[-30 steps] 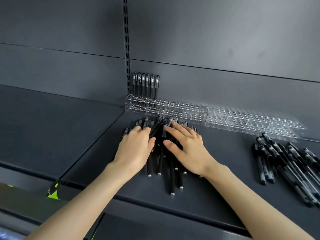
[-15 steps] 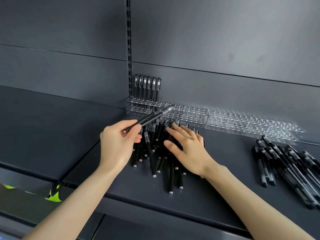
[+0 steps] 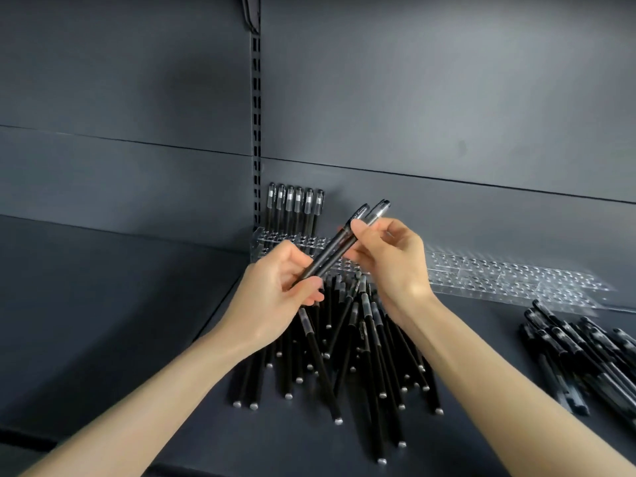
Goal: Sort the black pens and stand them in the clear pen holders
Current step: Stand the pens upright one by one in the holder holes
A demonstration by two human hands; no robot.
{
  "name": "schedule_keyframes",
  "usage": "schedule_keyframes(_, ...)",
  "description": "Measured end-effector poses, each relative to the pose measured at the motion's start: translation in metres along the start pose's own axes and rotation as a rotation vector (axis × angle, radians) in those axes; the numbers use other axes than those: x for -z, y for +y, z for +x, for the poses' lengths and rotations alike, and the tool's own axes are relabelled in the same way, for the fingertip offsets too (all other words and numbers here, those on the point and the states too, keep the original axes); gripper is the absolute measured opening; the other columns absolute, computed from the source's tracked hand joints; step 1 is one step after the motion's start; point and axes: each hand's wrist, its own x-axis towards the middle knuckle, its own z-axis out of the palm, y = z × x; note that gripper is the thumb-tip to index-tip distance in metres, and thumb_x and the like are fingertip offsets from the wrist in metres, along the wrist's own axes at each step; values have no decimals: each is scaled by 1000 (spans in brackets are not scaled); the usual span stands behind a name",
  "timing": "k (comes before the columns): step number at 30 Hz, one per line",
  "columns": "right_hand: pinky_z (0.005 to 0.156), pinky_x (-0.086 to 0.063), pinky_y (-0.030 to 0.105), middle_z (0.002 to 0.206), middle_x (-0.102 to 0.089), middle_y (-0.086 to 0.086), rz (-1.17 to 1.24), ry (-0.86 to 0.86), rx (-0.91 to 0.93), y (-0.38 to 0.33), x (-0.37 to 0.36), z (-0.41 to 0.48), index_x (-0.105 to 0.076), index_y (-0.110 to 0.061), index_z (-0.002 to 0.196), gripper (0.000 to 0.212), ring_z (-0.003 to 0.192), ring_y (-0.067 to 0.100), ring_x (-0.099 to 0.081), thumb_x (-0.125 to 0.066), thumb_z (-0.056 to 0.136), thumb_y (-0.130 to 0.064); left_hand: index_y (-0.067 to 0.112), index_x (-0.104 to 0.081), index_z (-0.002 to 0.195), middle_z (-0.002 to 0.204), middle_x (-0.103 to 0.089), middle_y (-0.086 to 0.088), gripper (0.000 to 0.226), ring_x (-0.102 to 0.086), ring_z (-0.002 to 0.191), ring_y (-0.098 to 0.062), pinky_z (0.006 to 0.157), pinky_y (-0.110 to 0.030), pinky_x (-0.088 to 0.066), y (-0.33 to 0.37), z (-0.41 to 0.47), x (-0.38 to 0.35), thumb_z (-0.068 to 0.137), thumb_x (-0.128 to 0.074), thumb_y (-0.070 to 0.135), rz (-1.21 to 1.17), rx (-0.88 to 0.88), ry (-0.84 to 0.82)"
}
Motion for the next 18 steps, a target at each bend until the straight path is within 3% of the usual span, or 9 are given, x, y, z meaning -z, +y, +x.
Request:
schedule_keyframes(3, 76, -55, 39, 56, -62, -4, 10, 34, 39, 5, -17, 14, -46, -15, 90, 22, 93, 46, -63, -65, 86, -5, 10, -48, 96, 84, -66, -5, 11, -67, 70, -11, 67, -25, -55, -6, 24, 16, 91, -57, 6, 115, 18, -181)
schedule_keyframes(5, 74, -56, 37, 57, -64, -3, -17, 30, 52, 8, -28, 21, -47, -15, 90, 20, 89, 41, -66, -63, 87, -4, 20, -44, 101, 83, -61, -7, 12, -58, 66, -17, 62, -29, -50, -13, 42, 25, 95, -49, 11, 176, 65, -330)
schedule_keyframes(8, 76, -57, 33, 70, -70, 4, -15, 41, 44, 15, -39, 31, -50, -11, 92, 13, 86, 27, -70, -58, 90, -1, 22, -42, 103, 70, -34, -6, 6, -32, 63, -22, 57, -38, -30, -23, 59, 27, 100, -39, 26, 162, 116, -455)
schedule_keyframes(11, 79, -55, 30, 87, -68, 10, -88, 52, 44, 20, -46, 43, -56, -11, 89, 4, 80, 22, -67, -57, 92, -8, 10, -42, 96, 62, -26, 6, 30, -27, 53, -15, 52, -32, -26, -30, 73, 26, 101, -32, 38, 169, 56, -361)
schedule_keyframes(15, 58, -52, 23, 72, -63, 4, -248, 134, 59, 18, -48, 61, -56, -4, 84, 19, 57, 11, -59, -69, 85, -18, 6, -47, 93, 61, -33, 3, 34, -28, 48, -9, 51, -26, -27, -44, 85, 26, 101, -34, 36, 193, 4, -285)
schedule_keyframes(18, 60, -56, 26, 65, -63, 2, -296, 172, 103, 15, -46, 76, -57, -3, 81, 13, 54, 13, -62, -67, 86, -10, 6, -51, 90, 67, -52, -4, 36, -39, 50, -10, 56, -30, -34, -54, 90, 24, 101, -33, 35, 185, 49, -179)
